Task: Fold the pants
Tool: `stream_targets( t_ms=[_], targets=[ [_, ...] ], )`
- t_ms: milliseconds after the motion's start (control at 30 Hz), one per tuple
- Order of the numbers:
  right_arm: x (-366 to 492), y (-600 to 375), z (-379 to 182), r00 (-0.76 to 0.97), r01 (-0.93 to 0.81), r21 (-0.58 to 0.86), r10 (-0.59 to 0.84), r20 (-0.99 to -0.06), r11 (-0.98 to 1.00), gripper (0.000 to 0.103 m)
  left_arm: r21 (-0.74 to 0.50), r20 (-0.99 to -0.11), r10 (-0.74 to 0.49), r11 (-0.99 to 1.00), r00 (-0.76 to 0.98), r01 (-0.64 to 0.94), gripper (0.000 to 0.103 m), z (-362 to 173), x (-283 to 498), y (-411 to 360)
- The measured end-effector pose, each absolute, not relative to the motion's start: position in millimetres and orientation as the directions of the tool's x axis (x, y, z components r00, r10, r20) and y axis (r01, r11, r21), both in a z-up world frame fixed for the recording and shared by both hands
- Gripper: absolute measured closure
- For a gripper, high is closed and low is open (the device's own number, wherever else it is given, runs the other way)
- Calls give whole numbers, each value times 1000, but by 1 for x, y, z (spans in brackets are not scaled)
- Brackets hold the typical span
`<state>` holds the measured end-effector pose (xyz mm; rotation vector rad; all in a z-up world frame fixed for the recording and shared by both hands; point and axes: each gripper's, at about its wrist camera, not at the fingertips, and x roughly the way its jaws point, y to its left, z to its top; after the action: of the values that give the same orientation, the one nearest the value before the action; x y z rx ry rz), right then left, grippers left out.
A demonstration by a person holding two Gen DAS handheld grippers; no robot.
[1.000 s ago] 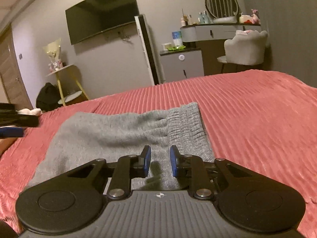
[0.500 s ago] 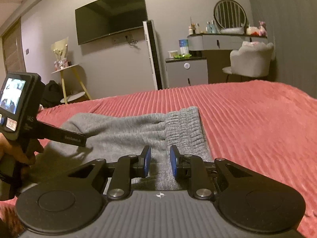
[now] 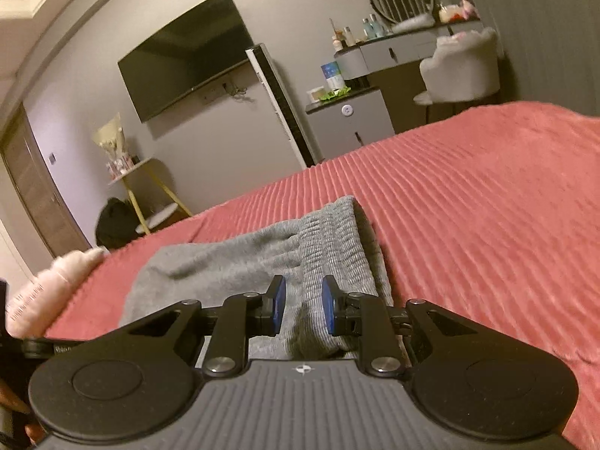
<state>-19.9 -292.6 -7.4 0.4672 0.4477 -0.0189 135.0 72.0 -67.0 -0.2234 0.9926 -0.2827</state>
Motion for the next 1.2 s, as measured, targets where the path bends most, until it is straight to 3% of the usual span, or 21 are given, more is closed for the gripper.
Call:
stream_targets(
  t_ms=[133,167,200,233,267,467,600,733,867,900,933,967,1100,1200],
  targets=[
    [-33,-301,-3,908,138,495,91,-410,858,79,-321,-789,-341,938,511,132,12,-69,137,75],
    [-35,-303,-2,908,162,493,67,-414,855,63,-317,-788,-340,939,514,135,11,-70,136,76],
    [-36,-306,-2,906,189,487,39,-421,853,55,-318,-787,-341,938,513,136,10,-70,135,76],
    [-37,-309,-3,899,224,488,15,-438,844,33,-323,-786,-345,937,513,135,9,-70,135,76],
    [-35,-315,-6,889,246,514,19,-457,822,25,-333,-784,-352,934,511,133,9,-71,135,75],
    [-13,-353,-47,837,315,749,202,-509,583,24,-371,-771,-381,920,510,125,8,-71,133,77],
    [5,-367,-79,809,322,861,358,-467,394,17,-386,-767,-388,915,511,116,7,-72,134,77],
    [21,-359,-79,793,273,853,398,-461,444,5,-389,-766,-389,914,511,113,7,-72,135,77],
    [31,-348,-75,779,250,829,405,-479,500,4,-388,-766,-387,915,514,110,7,-72,134,76],
    [35,-344,-72,776,248,820,400,-487,516,5,-390,-765,-387,914,515,109,7,-73,134,76],
    [37,-340,-70,772,249,799,386,-505,548,14,-390,-764,-387,915,516,108,7,-73,135,76],
    [41,-336,-67,763,258,768,364,-535,587,32,-389,-764,-385,915,518,107,7,-73,135,75],
    [41,-333,-68,761,257,762,362,-538,594,35,-372,-766,-373,921,523,113,6,-73,135,71],
    [37,-335,-74,764,260,785,377,-524,563,29,-361,-767,-365,925,528,116,6,-73,136,68]
  ],
)
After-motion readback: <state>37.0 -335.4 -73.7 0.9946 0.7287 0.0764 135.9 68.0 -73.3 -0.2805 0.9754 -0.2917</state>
